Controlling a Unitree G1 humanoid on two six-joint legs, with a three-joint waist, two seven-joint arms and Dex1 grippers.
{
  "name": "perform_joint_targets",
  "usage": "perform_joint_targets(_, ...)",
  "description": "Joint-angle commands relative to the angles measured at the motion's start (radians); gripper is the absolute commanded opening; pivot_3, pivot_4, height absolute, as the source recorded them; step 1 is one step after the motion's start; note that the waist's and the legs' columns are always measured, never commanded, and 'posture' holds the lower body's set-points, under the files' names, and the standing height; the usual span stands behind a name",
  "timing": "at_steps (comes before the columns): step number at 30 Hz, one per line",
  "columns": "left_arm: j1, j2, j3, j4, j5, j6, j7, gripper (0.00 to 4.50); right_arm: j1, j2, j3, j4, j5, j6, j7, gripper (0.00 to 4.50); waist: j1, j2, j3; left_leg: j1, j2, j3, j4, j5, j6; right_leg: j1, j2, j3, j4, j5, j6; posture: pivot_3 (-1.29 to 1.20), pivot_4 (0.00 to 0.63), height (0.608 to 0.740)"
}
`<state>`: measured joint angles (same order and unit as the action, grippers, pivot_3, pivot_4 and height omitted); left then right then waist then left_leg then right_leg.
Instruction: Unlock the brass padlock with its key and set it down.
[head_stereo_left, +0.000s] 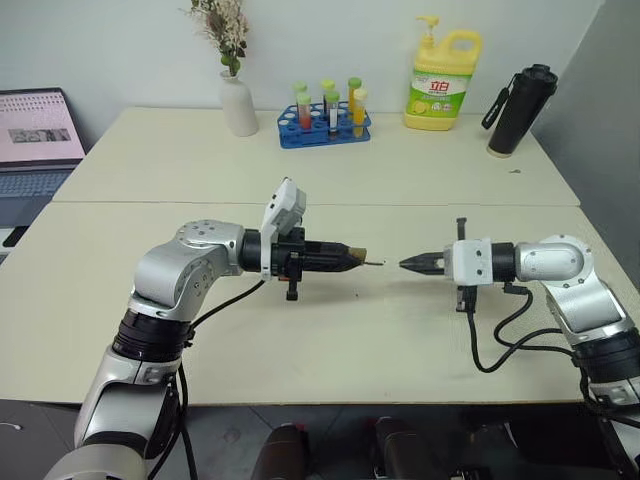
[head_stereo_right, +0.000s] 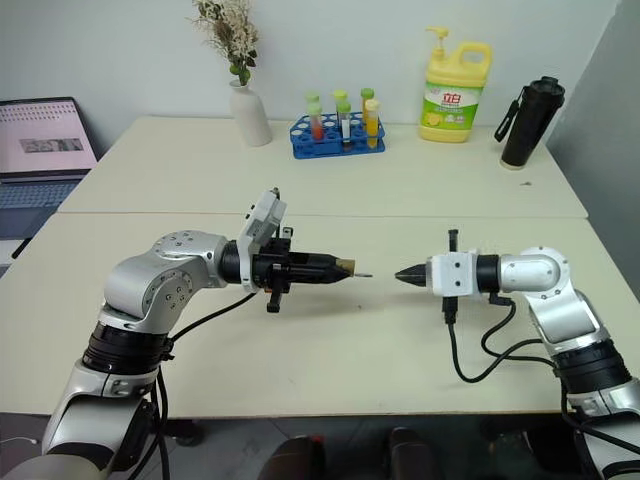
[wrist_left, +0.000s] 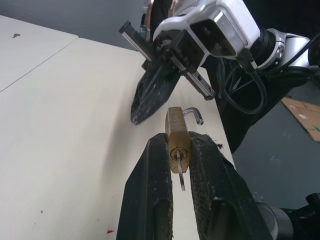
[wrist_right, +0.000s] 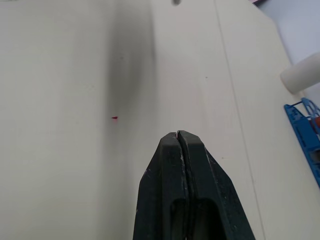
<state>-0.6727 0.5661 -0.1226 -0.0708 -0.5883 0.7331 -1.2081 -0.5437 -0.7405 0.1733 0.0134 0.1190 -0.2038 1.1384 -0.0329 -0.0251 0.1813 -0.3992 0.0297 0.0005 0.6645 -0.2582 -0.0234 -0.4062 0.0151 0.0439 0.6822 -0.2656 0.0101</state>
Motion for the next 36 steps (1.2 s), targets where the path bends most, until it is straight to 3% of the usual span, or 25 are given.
perform_joint_targets(1, -0.004, 0.011, 0.008, -0.031, 0.002, -0.019, 0.001, 0.16, -0.031, 0.026, -0.044, -0.099, 0.093, 0.073, -0.013, 0.00, -0.001, 0.000, 0.000, 0.000, 0.000, 0.000, 0.000, 0.000, 0.000, 0.000, 0.000, 0.000, 0.000, 0.000, 0.000, 0.00, 0.150, 0.740)
perform_joint_targets(11, -0.002, 0.007, 0.009, -0.026, 0.013, -0.025, 0.002, 0.16, -0.010, 0.059, -0.034, -0.340, 0.231, 0.332, -0.034, 0.00, 0.004, 0.000, 0.000, -0.001, -0.001, -0.001, 0.000, 0.000, 0.000, 0.000, -0.001, 0.000, 0.000, 0.000, 0.000, 0.00, 0.150, 0.740)
perform_joint_targets(27, -0.008, -0.005, 0.016, -0.026, -0.002, -0.019, 0.017, 0.16, 0.063, 0.032, 0.012, -0.374, 0.189, 0.371, -0.002, 0.00, 0.004, 0.000, 0.000, -0.001, -0.001, -0.002, 0.000, 0.000, 0.000, 0.000, 0.000, 0.000, 0.000, -0.001, 0.001, 0.00, 0.150, 0.740)
perform_joint_targets(36, -0.001, 0.001, 0.010, -0.023, 0.012, -0.034, 0.019, 0.16, 0.024, 0.060, -0.105, -0.421, 0.392, 0.581, -0.076, 0.00, 0.004, 0.000, 0.000, -0.001, -0.001, -0.002, 0.000, 0.000, 0.000, 0.000, 0.000, 0.000, 0.000, -0.001, 0.001, 0.00, 0.150, 0.740)
